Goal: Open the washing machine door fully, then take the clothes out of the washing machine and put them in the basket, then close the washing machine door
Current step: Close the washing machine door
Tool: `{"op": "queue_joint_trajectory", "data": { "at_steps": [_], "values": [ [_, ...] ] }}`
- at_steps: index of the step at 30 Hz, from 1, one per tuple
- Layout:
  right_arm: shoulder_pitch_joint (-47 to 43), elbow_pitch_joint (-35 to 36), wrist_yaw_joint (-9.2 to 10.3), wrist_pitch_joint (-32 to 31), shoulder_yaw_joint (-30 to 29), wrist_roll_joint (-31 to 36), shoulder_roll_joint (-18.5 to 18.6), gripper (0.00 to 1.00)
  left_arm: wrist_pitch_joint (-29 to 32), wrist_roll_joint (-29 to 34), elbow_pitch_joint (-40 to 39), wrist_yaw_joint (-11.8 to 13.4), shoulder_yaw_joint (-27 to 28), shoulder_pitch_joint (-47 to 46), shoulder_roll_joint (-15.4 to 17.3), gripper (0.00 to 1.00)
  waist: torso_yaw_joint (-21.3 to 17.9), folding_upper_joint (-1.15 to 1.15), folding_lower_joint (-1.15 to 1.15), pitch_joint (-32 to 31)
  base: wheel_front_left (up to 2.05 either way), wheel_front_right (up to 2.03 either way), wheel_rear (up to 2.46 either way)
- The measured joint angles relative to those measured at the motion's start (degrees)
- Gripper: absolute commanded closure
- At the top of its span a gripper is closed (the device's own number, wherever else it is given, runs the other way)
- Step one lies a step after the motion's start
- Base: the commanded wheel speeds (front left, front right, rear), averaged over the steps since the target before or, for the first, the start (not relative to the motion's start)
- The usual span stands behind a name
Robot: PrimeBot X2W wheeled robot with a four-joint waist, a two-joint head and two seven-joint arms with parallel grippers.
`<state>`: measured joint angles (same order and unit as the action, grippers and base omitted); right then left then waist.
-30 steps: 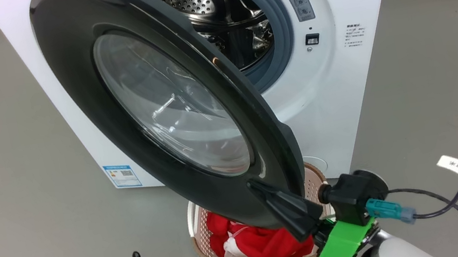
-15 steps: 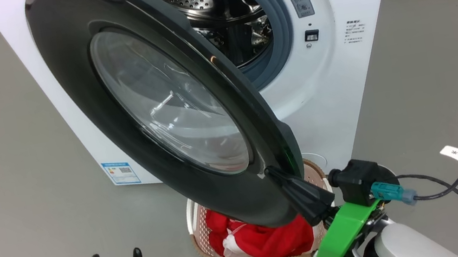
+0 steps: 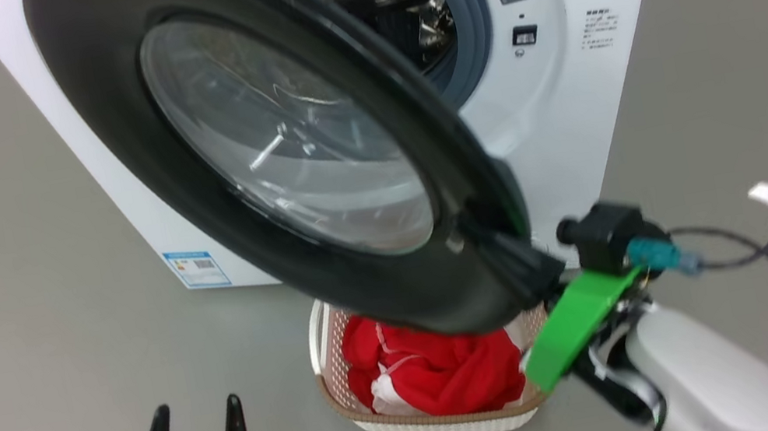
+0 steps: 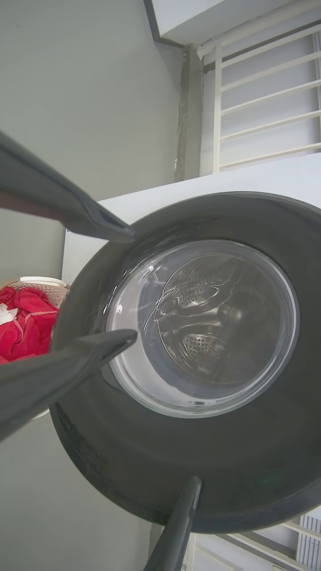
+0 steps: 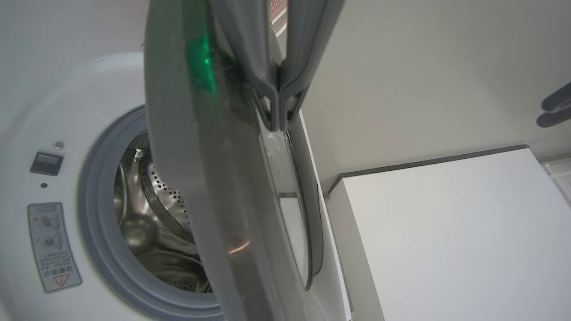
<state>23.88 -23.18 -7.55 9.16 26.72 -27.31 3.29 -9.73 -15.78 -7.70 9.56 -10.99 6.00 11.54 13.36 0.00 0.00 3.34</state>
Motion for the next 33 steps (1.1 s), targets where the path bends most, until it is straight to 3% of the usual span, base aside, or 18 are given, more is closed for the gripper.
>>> {"op": "queue_joint_trajectory", "data": {
  "at_steps": [24,33],
  "values": [
    [26.6,-19.89,0.0,3.79,-7.02,-0.44,4.09,1.0,-4.01,0.63,1.87,0.0,-2.59,-7.74,-3.6,0.0,1.77,0.0,0.0,10.36,0.0,0.0,0.0],
    [32.27,-26.21,0.0,5.08,-8.98,-0.42,5.55,1.0,-4.52,0.78,3.08,-0.05,-3.21,-9.58,-4.57,0.0,2.9,0.0,0.0,12.2,0.0,0.0,0.0]
  ]
}}
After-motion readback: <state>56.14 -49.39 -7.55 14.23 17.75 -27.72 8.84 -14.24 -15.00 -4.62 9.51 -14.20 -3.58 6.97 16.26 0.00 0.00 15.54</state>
